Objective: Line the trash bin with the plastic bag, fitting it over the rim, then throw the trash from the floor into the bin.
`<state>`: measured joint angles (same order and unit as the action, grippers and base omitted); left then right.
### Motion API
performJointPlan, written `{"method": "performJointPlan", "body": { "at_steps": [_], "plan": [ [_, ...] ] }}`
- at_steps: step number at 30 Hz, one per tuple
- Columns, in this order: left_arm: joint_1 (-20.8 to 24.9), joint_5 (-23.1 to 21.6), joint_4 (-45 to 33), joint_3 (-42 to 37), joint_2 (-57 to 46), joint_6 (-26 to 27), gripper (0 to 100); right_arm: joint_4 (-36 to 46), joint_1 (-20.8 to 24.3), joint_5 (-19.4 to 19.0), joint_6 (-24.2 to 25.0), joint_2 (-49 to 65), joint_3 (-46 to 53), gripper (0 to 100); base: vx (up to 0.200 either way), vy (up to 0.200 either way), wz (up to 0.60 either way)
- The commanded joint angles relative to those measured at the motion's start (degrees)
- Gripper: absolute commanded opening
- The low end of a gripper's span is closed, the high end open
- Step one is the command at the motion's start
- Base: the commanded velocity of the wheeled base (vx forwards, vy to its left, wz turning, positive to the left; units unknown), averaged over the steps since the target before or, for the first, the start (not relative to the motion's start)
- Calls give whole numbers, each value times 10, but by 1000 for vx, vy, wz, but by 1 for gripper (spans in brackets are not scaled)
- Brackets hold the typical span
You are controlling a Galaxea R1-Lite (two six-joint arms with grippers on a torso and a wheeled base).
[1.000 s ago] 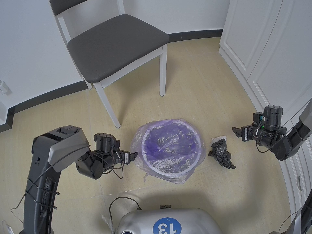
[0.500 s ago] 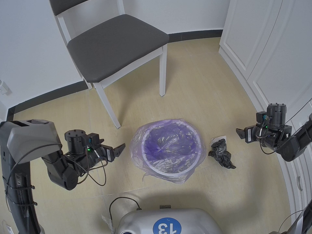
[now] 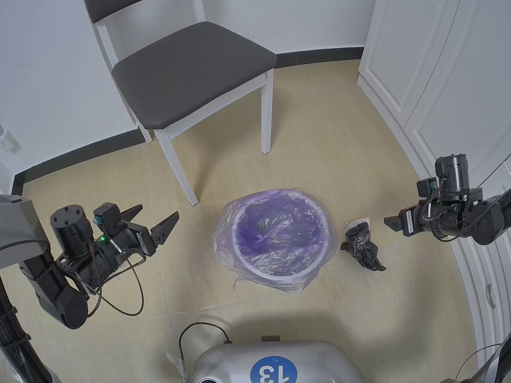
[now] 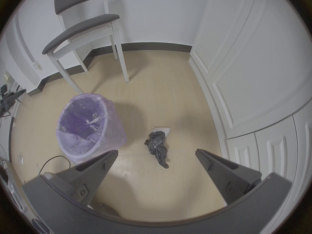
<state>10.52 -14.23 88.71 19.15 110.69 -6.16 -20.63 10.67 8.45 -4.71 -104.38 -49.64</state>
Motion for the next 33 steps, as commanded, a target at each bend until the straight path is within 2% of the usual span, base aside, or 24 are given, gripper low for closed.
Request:
{"method": "performJointPlan", "body": {
  "at_steps": [1, 6, 11, 13, 16, 17, 18, 19, 21, 25, 33],
  "plan": [
    [6, -5, 13, -32, -42, -10, 100, -36, 2, 3, 5, -79, -26, 100, 0, 0, 0],
    [10, -3, 13, -31, -42, -11, 100, -149, 1, 4, -1, -158, -27, 100, 0, 0, 0],
    [14, -3, 13, -39, -43, -10, 100, -188, -15, 3, 7, -226, -61, 100, 0, 0, 0],
    [38, 3, 13, -55, -34, -11, 100, -224, -24, 3, 26, -269, -77, 100, 0, 0, 0],
    [50, 9, 13, -60, -21, -11, 100, -278, -31, 1, 51, -301, -80, 100, 0, 0, 0],
    [64, 11, 13, -61, -13, -11, 100, -326, -32, 2, 66, -315, -73, 100, 0, 0, 0],
    [66, 11, 13, -61, -12, -11, 100, -331, -32, 2, 67, -317, -72, 100, 0, 0, 0],
    [80, 18, 13, -62, -1, -8, 100, -387, -34, 2, 81, -332, -62, 100, 0, 0, 0],
    [90, 39, 13, -60, 5, -4, 100, -423, -34, 2, 89, -355, -63, 100, 0, 0, 0],
    [95, 63, 13, -48, -4, -4, 100, -426, -37, 3, 91, -386, -104, 100, 0, 0, 0],
    [93, 64, 13, -49, -55, -3, 100, -431, -55, 15, 96, -490, -194, 100, 0, 0, 0]
  ]
}}
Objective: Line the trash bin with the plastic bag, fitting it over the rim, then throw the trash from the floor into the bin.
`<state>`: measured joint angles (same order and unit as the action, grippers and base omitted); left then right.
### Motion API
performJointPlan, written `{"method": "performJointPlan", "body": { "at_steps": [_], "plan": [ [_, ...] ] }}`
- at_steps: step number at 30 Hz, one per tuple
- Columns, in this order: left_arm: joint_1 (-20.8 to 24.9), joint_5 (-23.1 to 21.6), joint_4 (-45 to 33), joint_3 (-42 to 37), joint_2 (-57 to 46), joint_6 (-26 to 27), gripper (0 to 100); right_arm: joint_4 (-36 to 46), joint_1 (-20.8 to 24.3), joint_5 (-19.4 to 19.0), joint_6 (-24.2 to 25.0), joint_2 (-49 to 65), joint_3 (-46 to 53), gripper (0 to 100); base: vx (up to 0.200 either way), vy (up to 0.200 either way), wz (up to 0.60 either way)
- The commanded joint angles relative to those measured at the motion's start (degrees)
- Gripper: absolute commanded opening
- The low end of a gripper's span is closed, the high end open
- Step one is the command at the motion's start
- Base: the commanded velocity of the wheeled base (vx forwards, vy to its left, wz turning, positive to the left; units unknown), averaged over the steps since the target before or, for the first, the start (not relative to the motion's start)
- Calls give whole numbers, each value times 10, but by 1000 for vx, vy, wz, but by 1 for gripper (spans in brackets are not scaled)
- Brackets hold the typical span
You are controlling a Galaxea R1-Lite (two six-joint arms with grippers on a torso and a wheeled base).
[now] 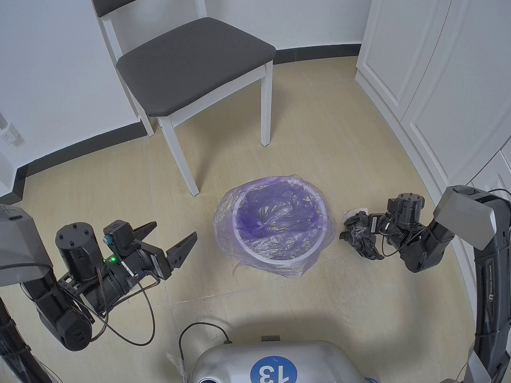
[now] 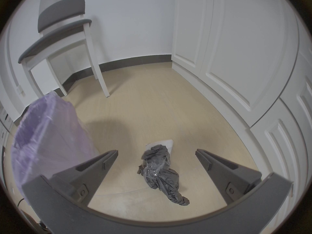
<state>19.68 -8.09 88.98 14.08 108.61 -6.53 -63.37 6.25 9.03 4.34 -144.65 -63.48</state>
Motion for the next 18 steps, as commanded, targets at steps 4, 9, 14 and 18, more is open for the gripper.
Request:
{"method": "performJointPlan", "body": {
  "at_steps": [4, 9, 14, 18],
  "plan": [
    [-2, 4, 10, -3, -94, 24, 100, -5, -11, 20, 35, -116, -87, 100, 0, 0, 0],
    [5, 4, 10, -3, -147, 28, 100, 40, -10, 21, 43, -115, -96, 100, 0, 0, 0],
    [17, 4, 10, -5, -157, 28, 100, 83, -8, 21, 79, -119, -129, 100, 0, 0, 0],
    [17, 4, 10, -3, -153, 28, 100, 175, -4, 21, 137, -135, -208, 100, 0, 0, 0]
  ]
}}
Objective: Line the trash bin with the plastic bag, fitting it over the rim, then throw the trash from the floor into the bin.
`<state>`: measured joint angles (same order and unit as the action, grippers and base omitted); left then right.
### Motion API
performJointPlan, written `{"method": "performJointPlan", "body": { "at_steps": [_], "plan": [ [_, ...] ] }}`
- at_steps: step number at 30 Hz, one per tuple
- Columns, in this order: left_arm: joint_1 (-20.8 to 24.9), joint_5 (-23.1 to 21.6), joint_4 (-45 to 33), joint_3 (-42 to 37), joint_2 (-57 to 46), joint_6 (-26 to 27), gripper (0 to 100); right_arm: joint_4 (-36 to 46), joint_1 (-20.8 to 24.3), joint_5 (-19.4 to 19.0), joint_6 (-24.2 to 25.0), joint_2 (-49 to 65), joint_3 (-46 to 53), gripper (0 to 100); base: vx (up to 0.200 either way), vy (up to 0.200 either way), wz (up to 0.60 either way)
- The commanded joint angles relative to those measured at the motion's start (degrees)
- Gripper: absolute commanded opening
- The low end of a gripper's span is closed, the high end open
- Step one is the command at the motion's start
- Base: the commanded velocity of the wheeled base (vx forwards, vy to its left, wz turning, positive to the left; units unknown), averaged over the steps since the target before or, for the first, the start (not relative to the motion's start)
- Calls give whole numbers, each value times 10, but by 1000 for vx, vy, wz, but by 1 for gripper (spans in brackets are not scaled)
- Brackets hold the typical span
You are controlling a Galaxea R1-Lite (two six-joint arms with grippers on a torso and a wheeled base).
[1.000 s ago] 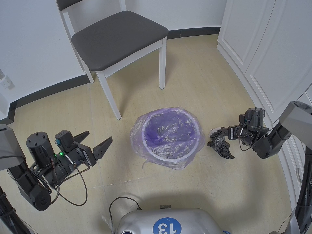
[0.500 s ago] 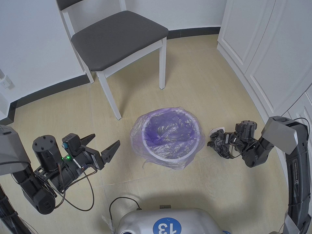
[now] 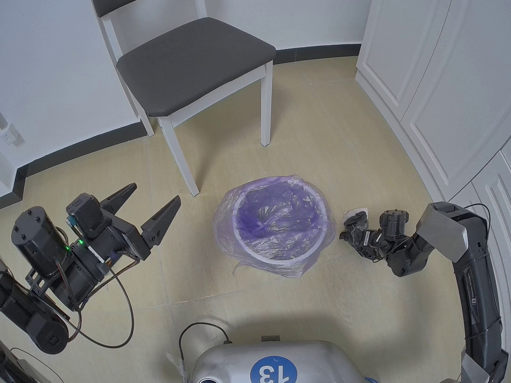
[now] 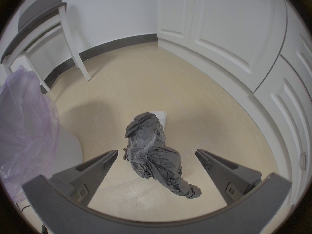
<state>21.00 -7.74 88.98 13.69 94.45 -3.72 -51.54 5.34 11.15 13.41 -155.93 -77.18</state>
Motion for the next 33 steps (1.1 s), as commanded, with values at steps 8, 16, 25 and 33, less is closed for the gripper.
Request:
{"method": "performJointPlan", "body": {
  "at_steps": [8, 16, 25, 33],
  "plan": [
    [4, 1, 10, -1, -10, -1, 100, 101, 6, -5, 101, -39, -115, 100, 0, 0, 0],
    [4, 0, 10, -1, -10, -1, 100, 163, 8, -5, 133, -59, -173, 100, 0, 0, 0],
    [5, 0, 10, 3, 6, -1, 100, 193, 15, 4, 158, -80, -220, 100, 0, 0, 0],
    [13, 1, 10, -1, 13, -1, 100, 194, 15, 4, 157, -80, -222, 100, 0, 0, 0]
  ]
}}
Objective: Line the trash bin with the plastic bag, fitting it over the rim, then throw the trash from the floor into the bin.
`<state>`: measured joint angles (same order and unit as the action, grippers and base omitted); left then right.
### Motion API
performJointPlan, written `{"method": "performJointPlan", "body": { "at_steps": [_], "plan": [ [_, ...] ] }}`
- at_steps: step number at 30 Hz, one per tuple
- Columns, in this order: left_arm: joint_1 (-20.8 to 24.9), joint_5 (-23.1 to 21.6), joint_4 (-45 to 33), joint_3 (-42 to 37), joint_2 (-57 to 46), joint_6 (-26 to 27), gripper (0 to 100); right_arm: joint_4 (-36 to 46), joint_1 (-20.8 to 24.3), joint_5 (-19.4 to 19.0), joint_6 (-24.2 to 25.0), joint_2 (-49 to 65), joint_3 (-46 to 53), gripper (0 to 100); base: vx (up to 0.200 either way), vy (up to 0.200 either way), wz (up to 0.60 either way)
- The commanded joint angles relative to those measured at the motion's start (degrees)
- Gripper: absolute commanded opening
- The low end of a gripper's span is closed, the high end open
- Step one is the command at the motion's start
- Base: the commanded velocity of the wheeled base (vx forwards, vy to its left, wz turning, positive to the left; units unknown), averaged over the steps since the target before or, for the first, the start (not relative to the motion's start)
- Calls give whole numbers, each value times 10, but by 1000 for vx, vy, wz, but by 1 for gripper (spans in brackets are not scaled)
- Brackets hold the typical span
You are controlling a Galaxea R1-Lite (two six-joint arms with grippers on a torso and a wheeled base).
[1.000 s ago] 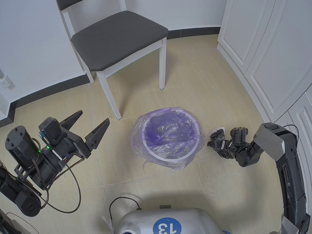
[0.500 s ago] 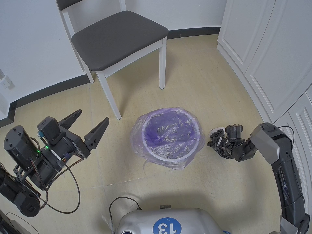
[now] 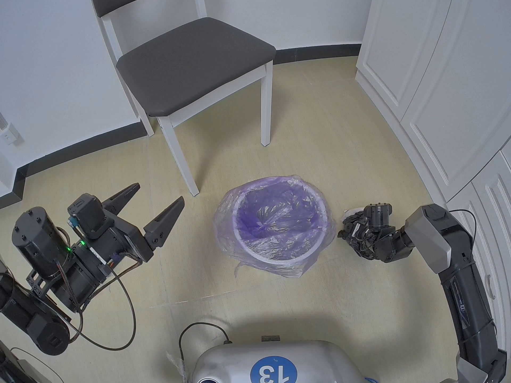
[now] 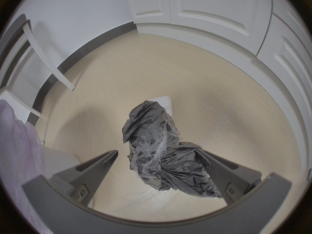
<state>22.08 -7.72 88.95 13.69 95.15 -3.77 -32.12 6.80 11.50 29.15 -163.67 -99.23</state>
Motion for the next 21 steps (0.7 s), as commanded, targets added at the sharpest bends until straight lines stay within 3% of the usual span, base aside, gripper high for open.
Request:
{"method": "performJointPlan", "body": {
  "at_steps": [1, 10, 15, 21],
  "plan": [
    [2, 1, 10, 0, 5, 0, 100, 0, 1, 0, -1, -2, -2, 100, 0, 0, 0],
    [5, 0, 10, -1, 6, 0, 100, 60, 1, 5, 2, -5, -26, 100, 0, 0, 0],
    [11, 0, 10, -1, 7, 0, 100, 65, 1, 74, -8, -53, -83, 100, 0, 0, 0],
    [11, 0, 10, -1, 3, 0, 100, 60, 1, 76, -9, -53, -75, 100, 0, 0, 0]
  ]
}}
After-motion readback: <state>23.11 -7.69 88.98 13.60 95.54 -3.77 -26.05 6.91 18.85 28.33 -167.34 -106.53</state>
